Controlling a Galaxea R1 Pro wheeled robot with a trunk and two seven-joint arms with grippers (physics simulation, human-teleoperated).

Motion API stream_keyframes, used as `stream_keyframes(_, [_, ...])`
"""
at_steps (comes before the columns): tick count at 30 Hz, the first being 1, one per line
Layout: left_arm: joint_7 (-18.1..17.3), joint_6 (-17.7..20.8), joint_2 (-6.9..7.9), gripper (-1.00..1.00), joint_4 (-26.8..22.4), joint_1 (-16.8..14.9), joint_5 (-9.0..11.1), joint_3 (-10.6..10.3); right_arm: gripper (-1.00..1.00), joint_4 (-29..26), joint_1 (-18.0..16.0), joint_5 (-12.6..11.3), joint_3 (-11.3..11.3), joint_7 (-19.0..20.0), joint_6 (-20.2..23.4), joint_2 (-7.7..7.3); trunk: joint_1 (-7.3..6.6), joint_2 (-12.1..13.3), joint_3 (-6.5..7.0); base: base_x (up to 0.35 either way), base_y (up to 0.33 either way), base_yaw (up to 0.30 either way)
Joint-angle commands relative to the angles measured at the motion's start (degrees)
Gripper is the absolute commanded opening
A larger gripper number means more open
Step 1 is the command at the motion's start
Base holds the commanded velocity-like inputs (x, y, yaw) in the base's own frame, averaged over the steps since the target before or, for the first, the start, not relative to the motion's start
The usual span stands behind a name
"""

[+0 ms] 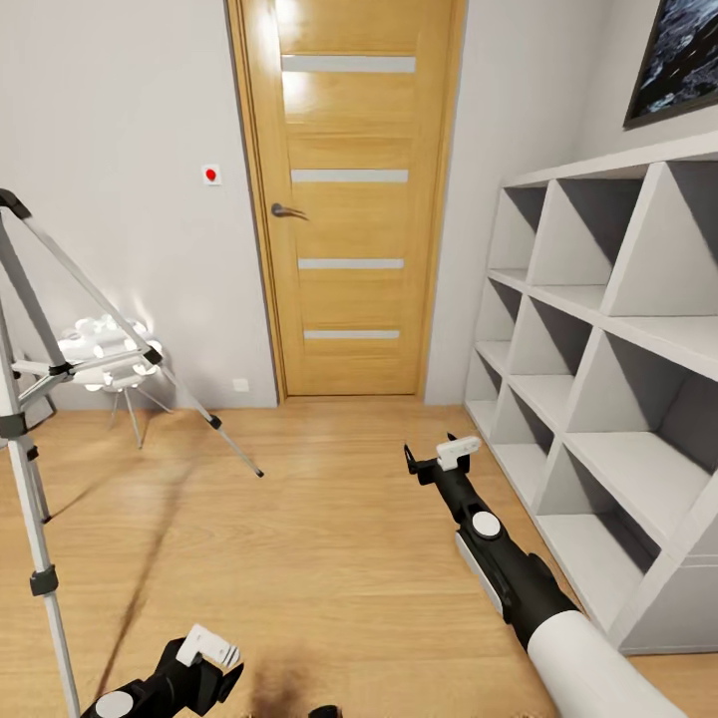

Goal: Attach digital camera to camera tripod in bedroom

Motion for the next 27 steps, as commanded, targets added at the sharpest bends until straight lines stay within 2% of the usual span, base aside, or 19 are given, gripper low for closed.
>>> stream_keyframes(1, [-0.2, 0.0, 0.05, 1.00, 0.2, 0.0, -0.5, 0.0, 1.00, 0.0, 0.0, 0.0, 0.2, -0.2, -0.1, -0.05, 0.01, 0.0, -0.28, 0.000, 0.000, 0.000])
stream_keyframes(7, [-0.3, -0.8, 0.48, 1.00, 3.0, 0.0, -0.9, 0.1, 1.00, 0.1, -0.1, 0.0, 0.2, -0.2, -0.2, -0.03, 0.17, -0.1, -1.61, 0.000, 0.000, 0.000])
stream_keyframes(9, [-0.3, -1.6, 1.63, 1.00, 3.7, 0.0, -0.9, 0.1, 1.00, 0.1, -0.1, 0.0, 0.2, -0.2, -0.1, -0.02, 0.22, -0.1, -2.06, 0.000, 0.000, 0.000])
stream_keyframes(12, [-0.3, -3.4, 2.13, 1.00, 3.9, 0.0, -1.0, 0.1, 1.00, 0.1, -0.1, 0.0, 0.2, -0.2, -0.1, -0.02, 0.29, -0.2, -2.72, 0.000, 0.000, 0.000])
stream_keyframes(18, [-0.3, -6.1, 2.33, 1.00, 3.7, 0.0, -1.0, 0.1, 1.00, 0.1, -0.1, 0.0, 0.2, -0.2, -0.1, -0.03, 0.45, -0.3, -4.05, 0.000, 0.000, 0.000])
stream_keyframes(22, [-0.3, -6.4, 2.30, 1.00, 3.8, 0.0, -1.0, -0.1, 1.00, 0.1, -0.1, 0.0, 0.2, -0.2, -0.1, -0.03, 0.55, -0.3, -4.94, 0.000, 0.000, 0.000])
stream_keyframes(27, [-0.2, -6.5, 2.26, 1.00, 4.1, 0.0, -1.0, -0.8, 1.00, 0.1, -0.1, 0.0, 0.2, -0.2, -0.1, -0.03, 0.55, -0.3, -4.94, 0.000, 0.000, 0.000])
